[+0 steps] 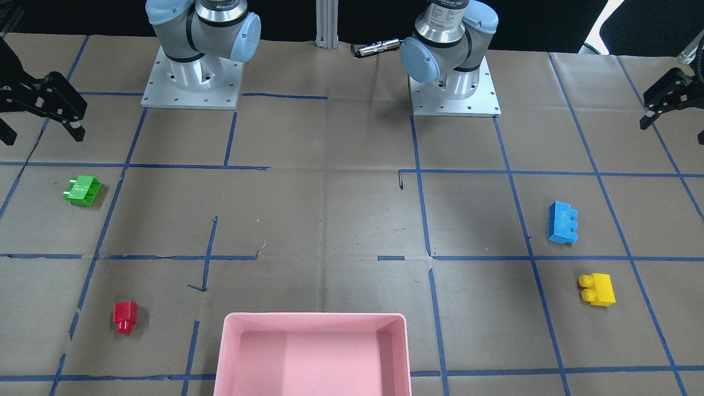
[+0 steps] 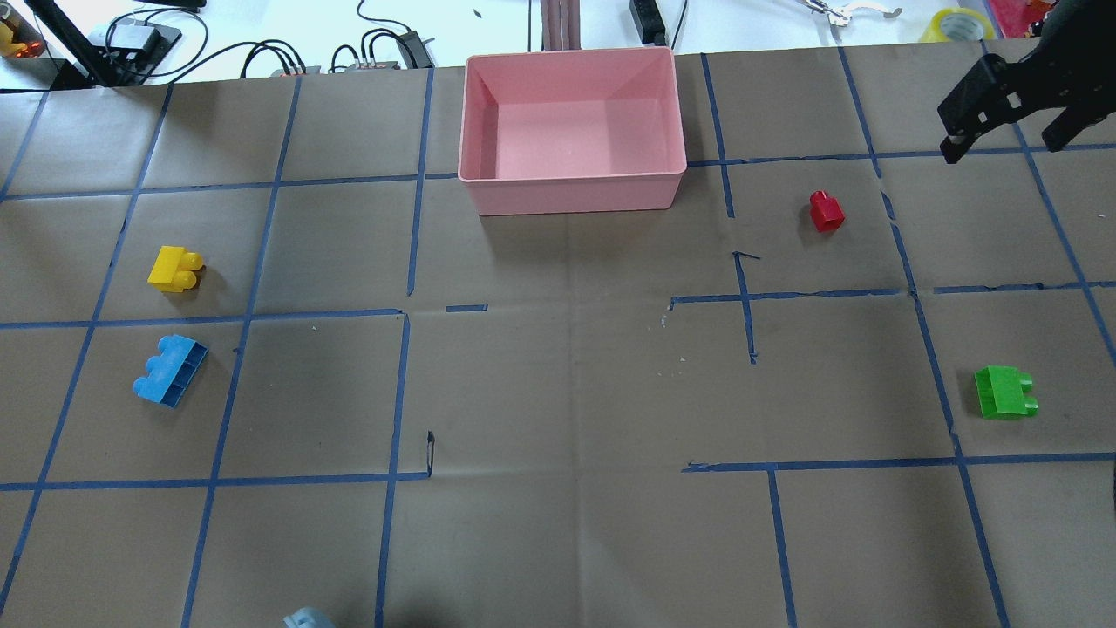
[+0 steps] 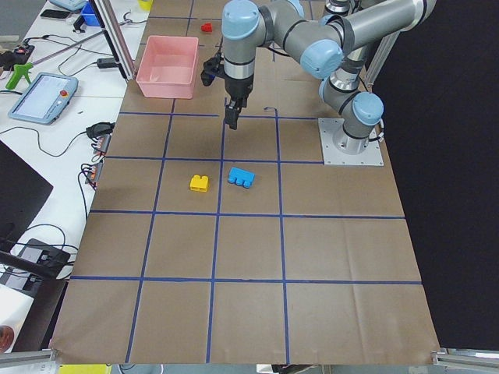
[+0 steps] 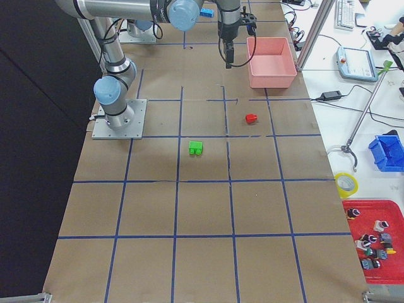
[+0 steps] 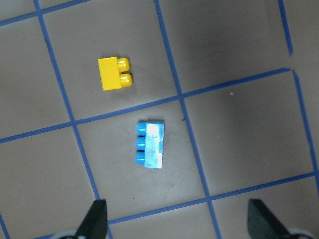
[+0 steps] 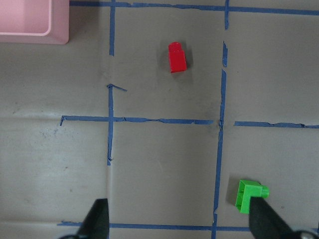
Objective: Put all blocks into box
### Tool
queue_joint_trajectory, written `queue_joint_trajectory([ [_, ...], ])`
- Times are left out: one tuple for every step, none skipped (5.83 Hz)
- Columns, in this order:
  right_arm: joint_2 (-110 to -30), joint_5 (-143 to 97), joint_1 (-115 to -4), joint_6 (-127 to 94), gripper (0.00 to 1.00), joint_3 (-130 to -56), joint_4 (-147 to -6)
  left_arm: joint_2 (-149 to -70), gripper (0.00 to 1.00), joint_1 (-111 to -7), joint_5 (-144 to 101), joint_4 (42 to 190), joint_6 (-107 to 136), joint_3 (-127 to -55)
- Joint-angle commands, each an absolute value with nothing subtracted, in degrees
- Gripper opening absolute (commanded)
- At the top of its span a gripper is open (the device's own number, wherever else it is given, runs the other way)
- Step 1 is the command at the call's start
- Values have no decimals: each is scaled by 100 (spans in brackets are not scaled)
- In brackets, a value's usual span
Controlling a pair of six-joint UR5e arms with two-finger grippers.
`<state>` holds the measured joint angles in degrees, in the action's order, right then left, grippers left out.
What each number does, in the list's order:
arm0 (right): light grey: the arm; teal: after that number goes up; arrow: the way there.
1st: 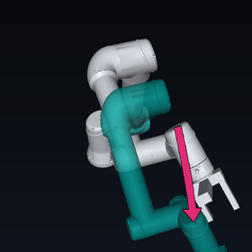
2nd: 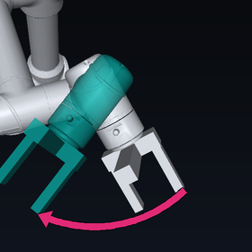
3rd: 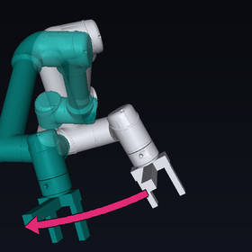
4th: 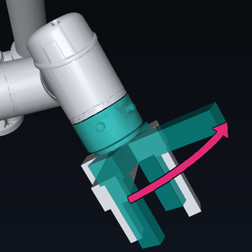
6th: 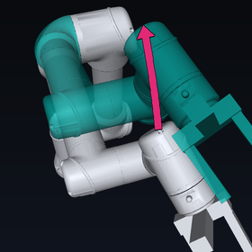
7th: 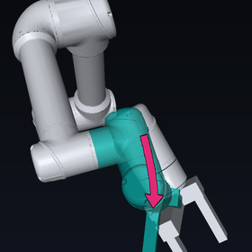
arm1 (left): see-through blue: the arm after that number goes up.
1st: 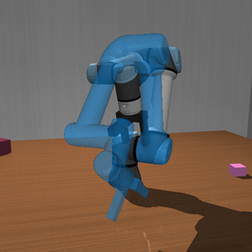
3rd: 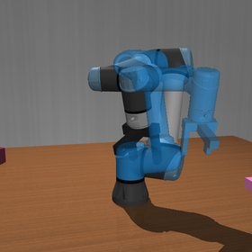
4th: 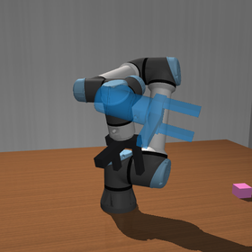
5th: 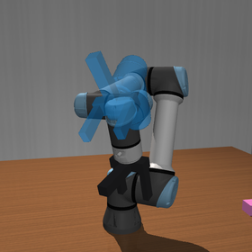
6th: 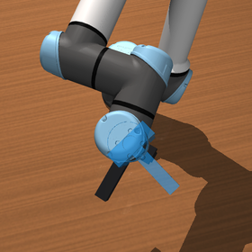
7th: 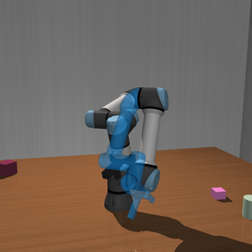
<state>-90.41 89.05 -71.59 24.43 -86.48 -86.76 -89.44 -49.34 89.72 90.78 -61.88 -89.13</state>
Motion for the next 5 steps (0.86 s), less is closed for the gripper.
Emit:
queue_joint_trajectory([
  [-9035,8755,-6812,2707,99,-8796,-8787,-9026,100,-4588,8913,9035,-6759,-9192],
  [-9061,8719,-6672,2794,99,-9102,-8963,-9061,99,-4597,8416,8974,-6567,-9428],
  [-9279,8754,-6601,2934,96,-9471,-9226,-9062,99,-4605,8263,8260,-6287,-9970],
  [-9621,8745,-6235,2962,94,-9944,-9368,-9088,99,-4605,8270,7305,-6241,-10619],
  [-9702,8797,-5953,3023,99,-10323,-9743,-9184,99,-4623,8279,6555,-6014,-11104],
])
